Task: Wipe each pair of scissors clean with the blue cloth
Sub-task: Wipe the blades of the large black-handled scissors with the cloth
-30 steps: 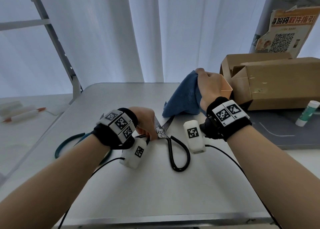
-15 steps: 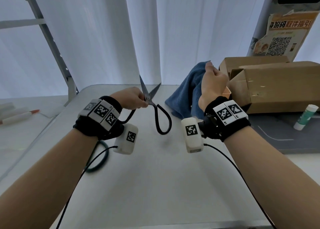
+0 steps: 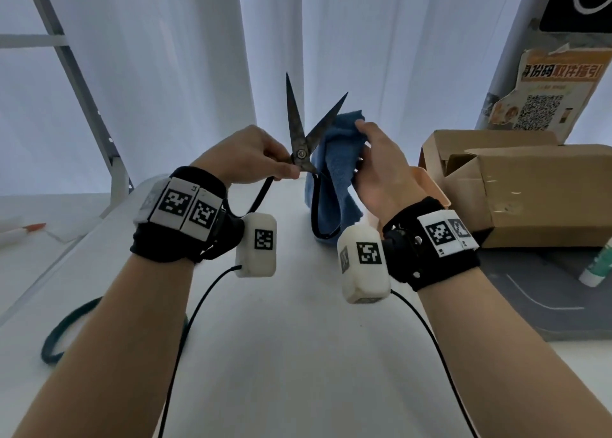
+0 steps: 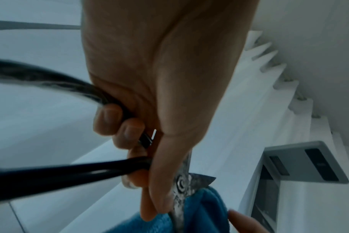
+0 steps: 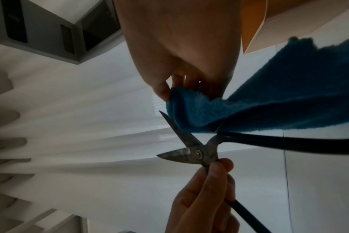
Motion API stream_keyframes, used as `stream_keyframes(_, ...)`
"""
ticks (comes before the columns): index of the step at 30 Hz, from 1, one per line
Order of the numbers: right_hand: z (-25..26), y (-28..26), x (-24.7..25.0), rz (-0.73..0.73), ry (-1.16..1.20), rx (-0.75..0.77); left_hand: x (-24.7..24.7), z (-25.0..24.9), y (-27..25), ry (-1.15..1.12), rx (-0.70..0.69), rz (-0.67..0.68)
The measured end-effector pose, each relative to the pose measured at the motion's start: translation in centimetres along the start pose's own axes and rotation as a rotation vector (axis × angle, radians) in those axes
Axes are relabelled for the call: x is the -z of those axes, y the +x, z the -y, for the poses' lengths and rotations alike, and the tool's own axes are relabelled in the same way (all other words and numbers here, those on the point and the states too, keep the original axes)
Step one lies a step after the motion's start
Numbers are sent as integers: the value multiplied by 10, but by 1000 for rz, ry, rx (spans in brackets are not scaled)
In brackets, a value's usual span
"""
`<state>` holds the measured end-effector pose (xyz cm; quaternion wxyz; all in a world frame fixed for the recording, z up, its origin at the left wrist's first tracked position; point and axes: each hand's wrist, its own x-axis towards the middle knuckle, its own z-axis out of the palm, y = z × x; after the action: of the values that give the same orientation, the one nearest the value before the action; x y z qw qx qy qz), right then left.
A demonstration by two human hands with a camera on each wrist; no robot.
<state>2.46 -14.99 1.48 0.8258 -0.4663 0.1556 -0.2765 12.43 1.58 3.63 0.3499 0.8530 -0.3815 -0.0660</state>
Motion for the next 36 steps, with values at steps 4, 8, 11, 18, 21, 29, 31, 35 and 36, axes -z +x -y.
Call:
stream_keyframes(4, -5, 6, 8, 121, 148, -42, -5, 9, 2, -68, 5, 0)
stream_keyframes(8, -16, 6, 9, 255, -101, 17, -4, 9, 2, -76, -15, 29)
stream_keyframes(11, -20, 8, 8, 276, -262, 56, -3, 9, 2, -49, -19, 38)
stream_keyframes(18, -15, 15, 0, 344, -516, 134, 3, 1, 1, -92, -69, 49)
stream_keyframes(21, -14, 18, -4, 331, -617, 192, 2, 1, 2, -99, -62, 20)
stream_keyframes(29, -22, 22, -8, 244, -974, 345, -1, 3, 5, -110, -24, -63)
stream_keyframes(31, -20, 20, -6, 269, -941, 355, 1, 1, 2, -121, -13, -39)
stream_keyframes(35, -10, 17, -3, 323, -918, 306, 7, -1, -2, -114, -18, 2)
stream_keyframes(36, -7, 16, -2, 338, -901, 285, 8, -1, -3, -105, -24, 9)
